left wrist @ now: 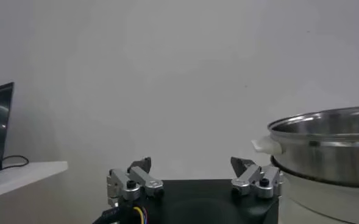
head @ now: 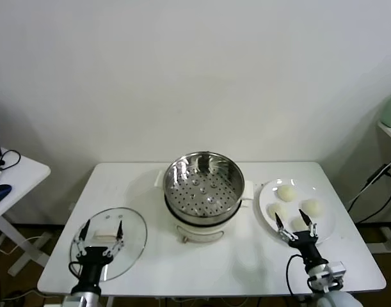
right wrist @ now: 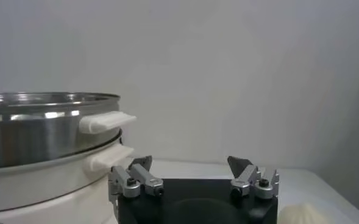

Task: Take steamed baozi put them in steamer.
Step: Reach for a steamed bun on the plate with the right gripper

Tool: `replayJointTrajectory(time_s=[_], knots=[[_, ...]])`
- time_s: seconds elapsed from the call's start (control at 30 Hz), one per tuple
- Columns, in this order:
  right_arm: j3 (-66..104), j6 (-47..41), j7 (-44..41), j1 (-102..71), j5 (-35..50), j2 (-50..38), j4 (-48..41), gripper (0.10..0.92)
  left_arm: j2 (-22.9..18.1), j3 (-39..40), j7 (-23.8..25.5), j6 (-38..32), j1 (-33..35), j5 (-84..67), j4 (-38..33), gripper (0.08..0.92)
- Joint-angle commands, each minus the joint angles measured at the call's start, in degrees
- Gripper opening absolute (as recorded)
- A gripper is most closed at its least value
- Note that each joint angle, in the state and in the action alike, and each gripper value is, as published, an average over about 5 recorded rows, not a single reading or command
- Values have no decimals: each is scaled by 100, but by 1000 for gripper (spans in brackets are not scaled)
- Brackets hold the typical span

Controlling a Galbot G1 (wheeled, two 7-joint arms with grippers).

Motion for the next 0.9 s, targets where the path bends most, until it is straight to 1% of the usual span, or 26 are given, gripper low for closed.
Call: replayJointTrajectory(time_s=[0.03,0.13,0.3,0.4,0.47,0.6,0.73,0.9], knots=[[35,-150,-106,247,-224,-188,-5,823,7,6,-7,-22,-2,20,11,823],[124,-257,-528,654,-515,-692,-232,823,58,67,-85,4,-7,74,34,823],[-56,-427,-1389,1609,-933,-1906,-977,823,169,271,-335,61,29,218,88,823],[-324,-494,-2162,2191,-1095,-2619,-1480,823,191,339,-371,72,68,208,94,823],[-617,-517,-2818,2649,-1237,-3102,-1762,823,205,356,-379,69,77,199,105,823],[-1677,-570,-3942,3711,-1610,-3837,-2239,823,252,377,-380,72,68,175,107,823],[-3155,-413,-4820,5226,-2043,-4089,-2888,823,295,398,-371,92,29,137,103,823],[-5074,69,-5540,7304,-2566,-3799,-4032,823,309,402,-366,144,-31,101,114,823]])
